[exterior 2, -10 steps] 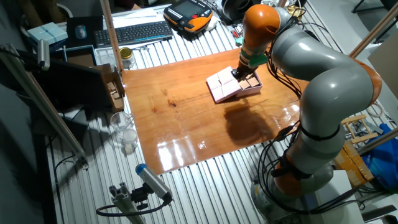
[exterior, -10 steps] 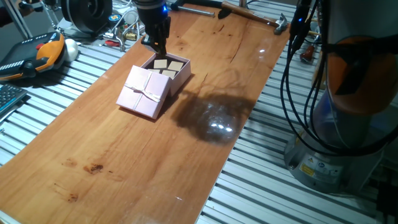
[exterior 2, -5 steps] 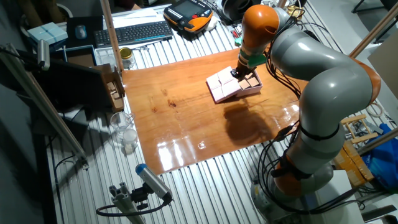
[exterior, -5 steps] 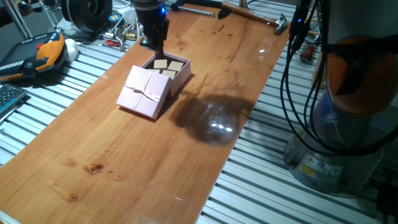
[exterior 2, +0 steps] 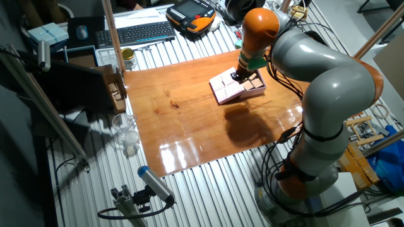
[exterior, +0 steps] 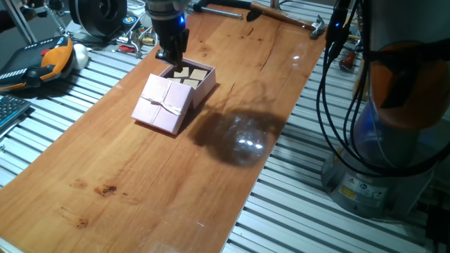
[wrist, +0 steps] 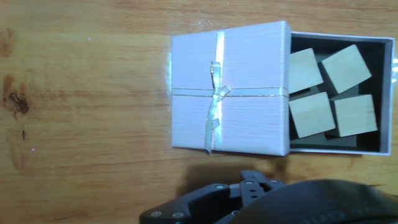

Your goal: Slide the outer casing onto the gift box

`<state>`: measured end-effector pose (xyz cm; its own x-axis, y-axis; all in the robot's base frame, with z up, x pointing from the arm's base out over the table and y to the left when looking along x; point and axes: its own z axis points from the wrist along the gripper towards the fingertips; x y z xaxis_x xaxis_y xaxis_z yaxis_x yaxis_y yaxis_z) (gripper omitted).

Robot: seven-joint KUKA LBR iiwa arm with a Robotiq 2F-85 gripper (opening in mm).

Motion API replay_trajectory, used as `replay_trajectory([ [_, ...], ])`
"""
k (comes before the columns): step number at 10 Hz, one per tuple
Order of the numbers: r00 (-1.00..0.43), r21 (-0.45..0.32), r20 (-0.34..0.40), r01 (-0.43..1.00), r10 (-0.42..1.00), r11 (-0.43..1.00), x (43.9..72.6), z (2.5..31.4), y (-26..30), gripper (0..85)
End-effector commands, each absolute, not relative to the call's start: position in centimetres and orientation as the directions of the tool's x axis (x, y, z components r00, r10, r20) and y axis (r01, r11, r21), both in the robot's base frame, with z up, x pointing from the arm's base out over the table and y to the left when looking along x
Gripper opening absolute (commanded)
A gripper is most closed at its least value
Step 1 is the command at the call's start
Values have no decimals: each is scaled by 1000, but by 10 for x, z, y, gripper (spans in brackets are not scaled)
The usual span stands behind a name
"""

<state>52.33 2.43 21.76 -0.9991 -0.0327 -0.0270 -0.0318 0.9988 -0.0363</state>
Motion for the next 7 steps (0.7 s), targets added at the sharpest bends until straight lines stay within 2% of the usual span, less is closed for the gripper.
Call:
replay_trajectory([
  [1,-999,-41,-28,-31,-32,999,523,215,27,0],
  [7,-999,-42,-38,-23,-25,999,524,202,40,0],
])
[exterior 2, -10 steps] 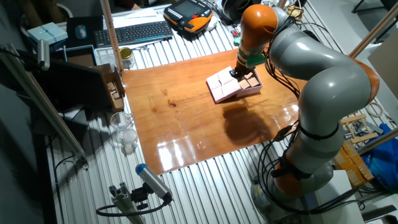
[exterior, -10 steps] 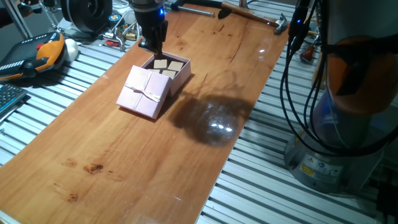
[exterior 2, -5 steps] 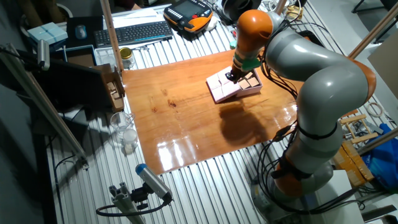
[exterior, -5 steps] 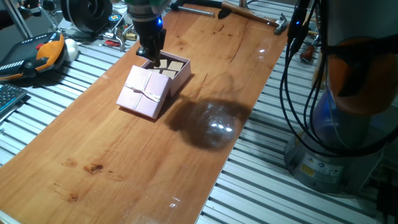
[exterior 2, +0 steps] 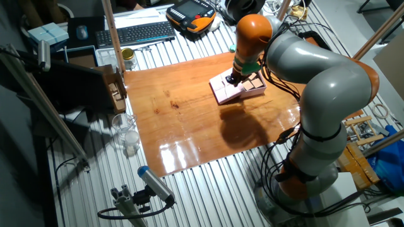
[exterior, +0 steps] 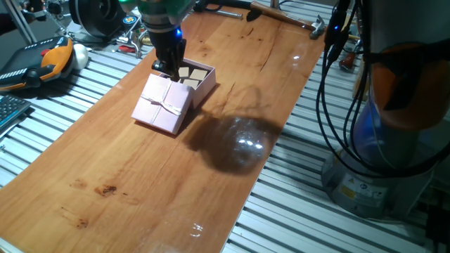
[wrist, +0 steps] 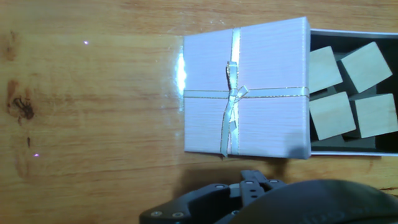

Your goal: Slide the outer casing onto the gift box

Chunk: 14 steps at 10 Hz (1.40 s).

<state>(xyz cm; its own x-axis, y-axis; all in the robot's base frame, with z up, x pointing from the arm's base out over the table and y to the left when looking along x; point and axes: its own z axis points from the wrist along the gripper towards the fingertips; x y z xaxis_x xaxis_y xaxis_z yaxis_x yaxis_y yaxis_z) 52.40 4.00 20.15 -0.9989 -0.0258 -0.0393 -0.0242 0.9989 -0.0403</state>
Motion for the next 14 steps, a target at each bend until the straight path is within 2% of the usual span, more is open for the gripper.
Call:
replay_trajectory([
  [1,-999,-38,-39,-25,-27,999,524,200,41,0],
  [14,-998,-93,-50,-25,-30,995,538,176,70,0],
])
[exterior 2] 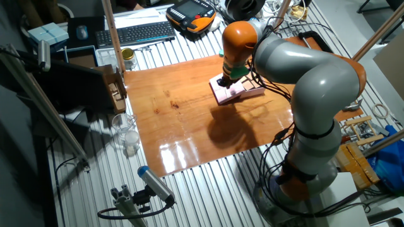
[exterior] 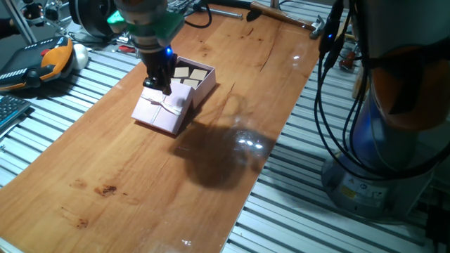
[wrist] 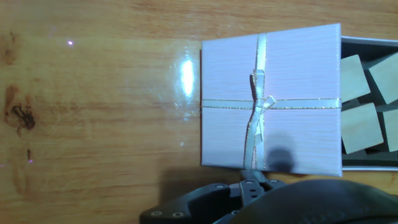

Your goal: Slide the outer casing onto the gift box

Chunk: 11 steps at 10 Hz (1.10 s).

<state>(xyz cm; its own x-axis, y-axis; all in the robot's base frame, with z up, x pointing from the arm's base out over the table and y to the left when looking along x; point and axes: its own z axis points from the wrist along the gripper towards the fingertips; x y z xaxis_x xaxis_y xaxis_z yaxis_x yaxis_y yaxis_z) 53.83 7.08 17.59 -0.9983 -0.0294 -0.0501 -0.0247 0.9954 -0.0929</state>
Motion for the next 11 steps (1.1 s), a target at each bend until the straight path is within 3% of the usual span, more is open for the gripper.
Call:
replay_trajectory([
  [1,-998,-93,-51,-22,-27,995,540,175,72,0],
  [11,-998,-139,-60,23,14,990,543,177,83,0],
])
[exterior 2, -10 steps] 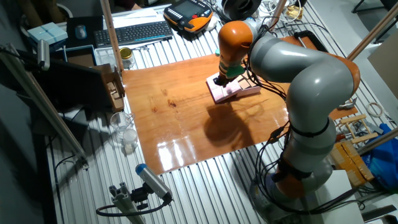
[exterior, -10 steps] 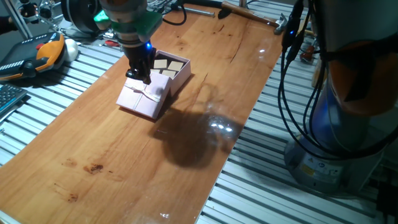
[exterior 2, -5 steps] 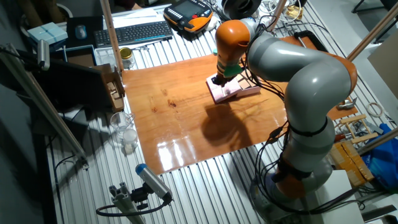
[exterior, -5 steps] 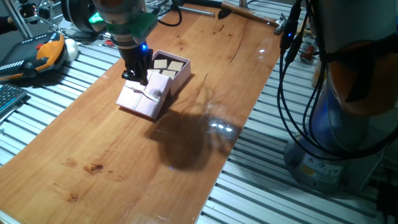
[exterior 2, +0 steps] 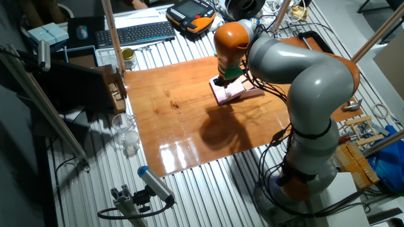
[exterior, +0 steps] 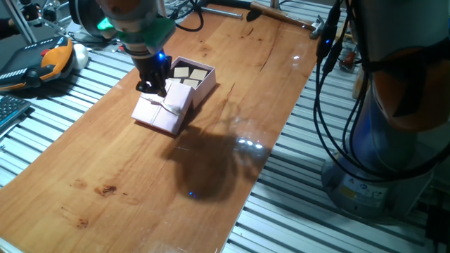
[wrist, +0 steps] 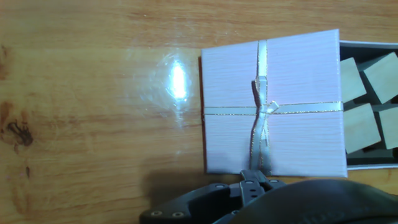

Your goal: Slide the outer casing onto the gift box

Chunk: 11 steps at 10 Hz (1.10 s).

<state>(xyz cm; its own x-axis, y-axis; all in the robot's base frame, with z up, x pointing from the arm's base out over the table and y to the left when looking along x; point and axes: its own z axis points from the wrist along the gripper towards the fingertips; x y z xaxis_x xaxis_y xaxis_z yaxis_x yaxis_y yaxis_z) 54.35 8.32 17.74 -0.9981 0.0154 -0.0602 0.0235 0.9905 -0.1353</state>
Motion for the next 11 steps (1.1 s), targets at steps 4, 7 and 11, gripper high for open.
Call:
replay_trajectory([
  [4,-998,-109,-55,12,6,994,547,175,86,0],
  [7,-998,-104,-62,16,10,994,546,173,87,0],
  [11,-998,-93,-55,10,5,996,547,172,86,0],
])
